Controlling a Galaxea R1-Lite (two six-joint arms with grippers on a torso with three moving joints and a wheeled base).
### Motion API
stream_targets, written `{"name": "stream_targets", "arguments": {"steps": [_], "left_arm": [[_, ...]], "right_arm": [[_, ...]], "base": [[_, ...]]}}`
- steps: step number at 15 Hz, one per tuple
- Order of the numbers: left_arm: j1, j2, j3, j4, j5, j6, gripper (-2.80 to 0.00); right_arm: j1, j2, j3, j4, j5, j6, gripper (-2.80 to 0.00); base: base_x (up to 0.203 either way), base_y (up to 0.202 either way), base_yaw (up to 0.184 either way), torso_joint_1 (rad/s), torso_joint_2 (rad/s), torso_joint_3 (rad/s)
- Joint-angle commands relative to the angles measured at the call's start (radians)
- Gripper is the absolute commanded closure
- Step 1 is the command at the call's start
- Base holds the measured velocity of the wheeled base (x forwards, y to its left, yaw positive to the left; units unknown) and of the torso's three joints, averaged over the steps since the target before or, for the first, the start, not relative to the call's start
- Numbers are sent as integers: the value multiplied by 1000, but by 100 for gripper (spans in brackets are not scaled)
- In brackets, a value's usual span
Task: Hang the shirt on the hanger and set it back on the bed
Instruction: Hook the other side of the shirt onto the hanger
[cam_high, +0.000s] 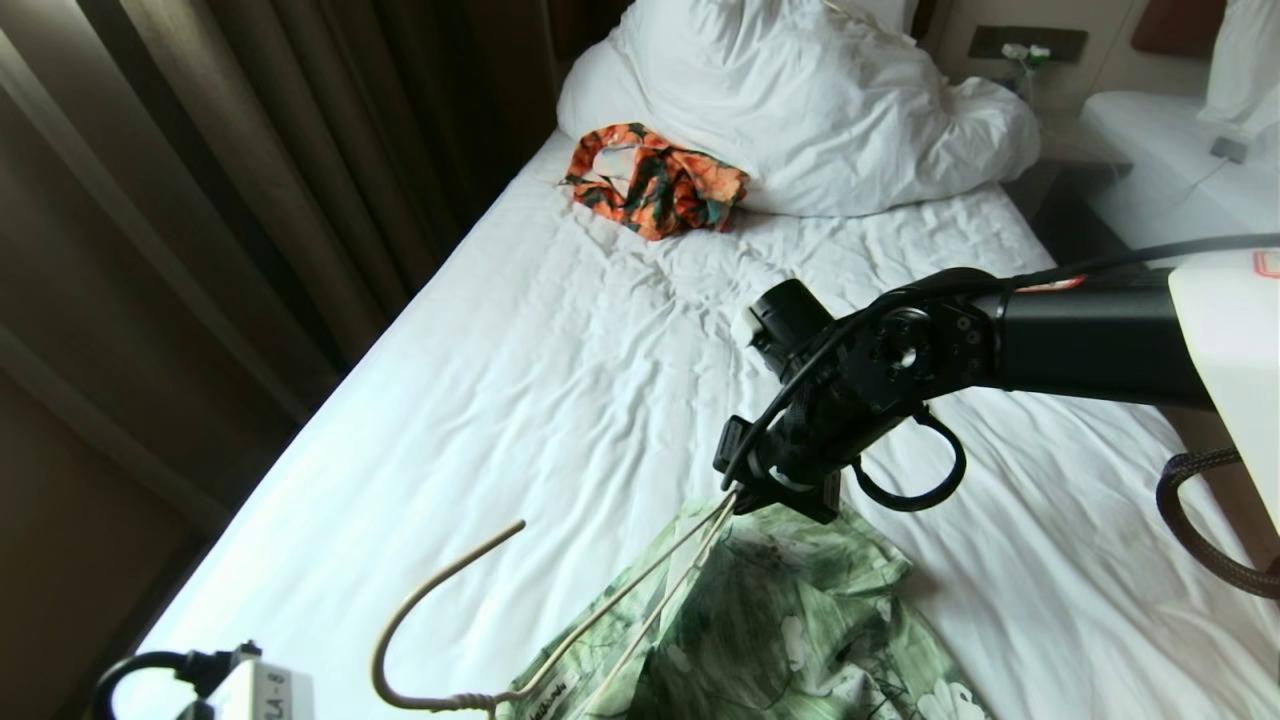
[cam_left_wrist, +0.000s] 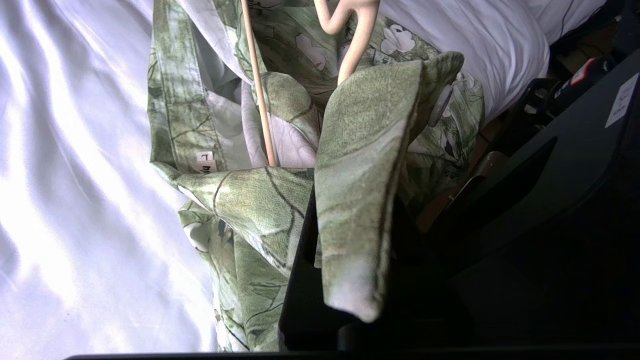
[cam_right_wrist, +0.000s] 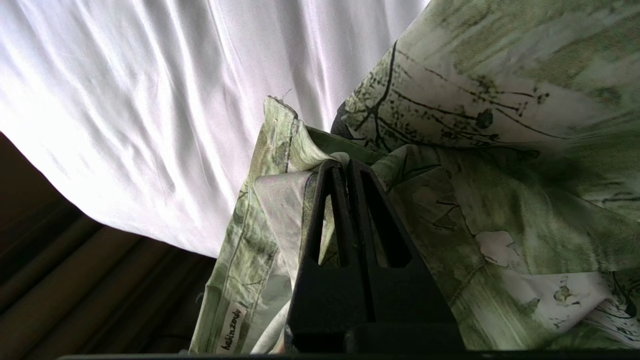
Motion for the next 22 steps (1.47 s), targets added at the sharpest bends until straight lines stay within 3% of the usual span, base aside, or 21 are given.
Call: {"name": "stream_targets", "arguments": {"steps": [1, 5, 13, 18, 19, 20, 22], "left_arm": [[14, 5, -4, -4, 13, -2, 0], [82, 4, -32, -4, 15, -1, 0], [89, 14, -53, 36, 16, -4, 0], [165, -2, -44, 36, 16, -5, 0], [173, -8, -38, 36, 16, -5, 0], [177, -16, -35, 35, 14, -5, 0], [177, -31, -32, 36, 12, -5, 0]], "right_arm": [[6, -7, 0, 5, 1, 5, 0], [11, -17, 11, 5, 1, 5, 0], [10, -25, 21, 1, 4, 5, 0], [42, 14, -9, -10, 21, 4, 0], [44, 19, -12, -17, 21, 5, -19], [50, 26, -12, -21, 20, 5, -280], [57, 47, -17, -25, 19, 5, -280]], "base": [[0, 0, 0, 0, 0, 0], [0, 0, 0, 0, 0, 0], [0, 0, 0, 0, 0, 0], [0, 0, 0, 0, 0, 0], [0, 0, 0, 0, 0, 0], [0, 0, 0, 0, 0, 0], [0, 0, 0, 0, 0, 0]]}}
